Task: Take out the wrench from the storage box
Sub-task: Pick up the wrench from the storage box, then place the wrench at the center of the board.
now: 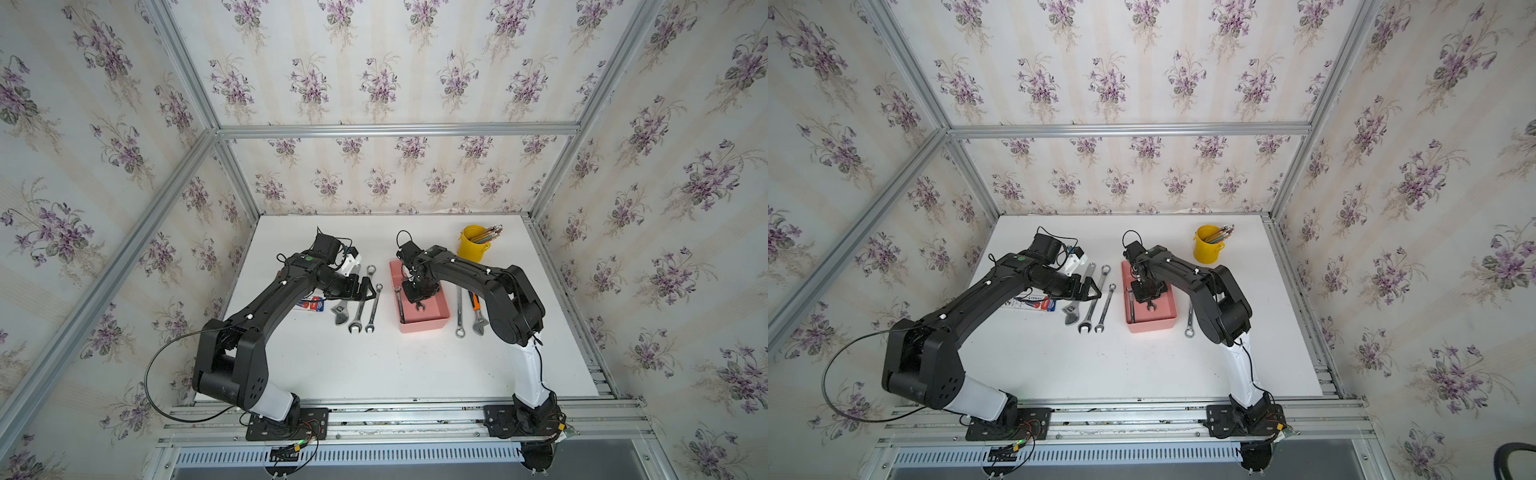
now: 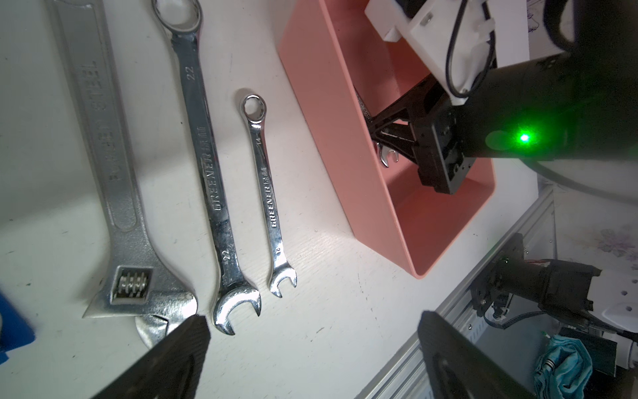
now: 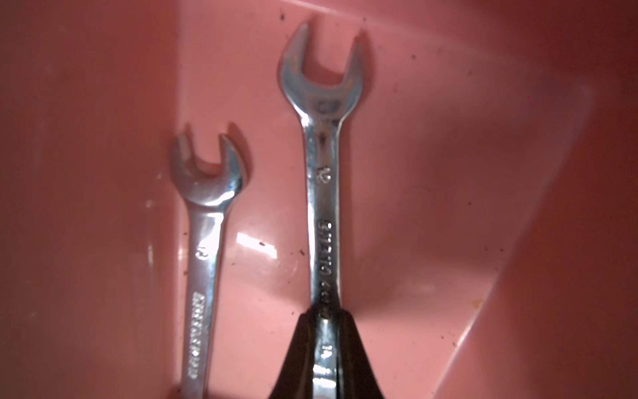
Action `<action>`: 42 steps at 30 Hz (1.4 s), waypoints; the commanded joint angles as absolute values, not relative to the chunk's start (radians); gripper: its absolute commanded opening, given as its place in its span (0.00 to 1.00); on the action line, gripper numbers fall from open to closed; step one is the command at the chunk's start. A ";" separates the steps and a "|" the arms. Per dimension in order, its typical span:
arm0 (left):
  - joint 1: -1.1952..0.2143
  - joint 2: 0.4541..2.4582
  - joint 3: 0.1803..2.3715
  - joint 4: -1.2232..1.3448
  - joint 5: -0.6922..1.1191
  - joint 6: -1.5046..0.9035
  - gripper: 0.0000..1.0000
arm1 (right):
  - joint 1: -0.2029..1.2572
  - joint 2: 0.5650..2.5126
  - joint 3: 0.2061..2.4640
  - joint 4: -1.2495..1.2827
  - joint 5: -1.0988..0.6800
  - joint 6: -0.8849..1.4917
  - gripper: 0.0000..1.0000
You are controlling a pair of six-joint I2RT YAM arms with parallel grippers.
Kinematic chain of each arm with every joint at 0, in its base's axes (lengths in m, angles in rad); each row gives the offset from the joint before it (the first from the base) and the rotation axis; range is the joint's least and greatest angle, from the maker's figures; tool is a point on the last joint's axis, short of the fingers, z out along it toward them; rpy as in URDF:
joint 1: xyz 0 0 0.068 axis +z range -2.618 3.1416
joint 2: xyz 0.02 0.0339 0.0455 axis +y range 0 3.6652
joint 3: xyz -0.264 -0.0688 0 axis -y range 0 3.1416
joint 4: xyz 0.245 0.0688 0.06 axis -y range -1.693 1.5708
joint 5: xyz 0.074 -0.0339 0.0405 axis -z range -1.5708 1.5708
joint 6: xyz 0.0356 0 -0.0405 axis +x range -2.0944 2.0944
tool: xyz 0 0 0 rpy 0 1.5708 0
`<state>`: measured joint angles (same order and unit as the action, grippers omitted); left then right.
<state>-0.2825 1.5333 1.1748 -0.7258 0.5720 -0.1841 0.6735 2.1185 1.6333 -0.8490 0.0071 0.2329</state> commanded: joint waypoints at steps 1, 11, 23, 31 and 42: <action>-0.282 1.541 1.193 -0.694 0.592 -0.196 0.99 | 0.674 2.087 1.681 -0.912 0.019 0.234 0.00; -0.287 1.545 1.198 -0.662 0.618 -0.226 0.99 | 0.665 2.006 1.730 -1.003 0.071 0.224 0.00; -0.388 1.616 1.295 -0.606 0.620 -0.297 0.99 | 0.513 1.750 1.514 -1.026 0.129 0.181 0.00; -0.449 1.676 1.370 -0.612 0.596 -0.313 0.99 | 0.262 1.553 1.244 -0.955 0.167 0.064 0.00; -0.508 1.720 1.440 -0.632 0.556 -0.335 0.99 | -0.037 1.538 1.024 -0.747 0.169 -0.097 0.00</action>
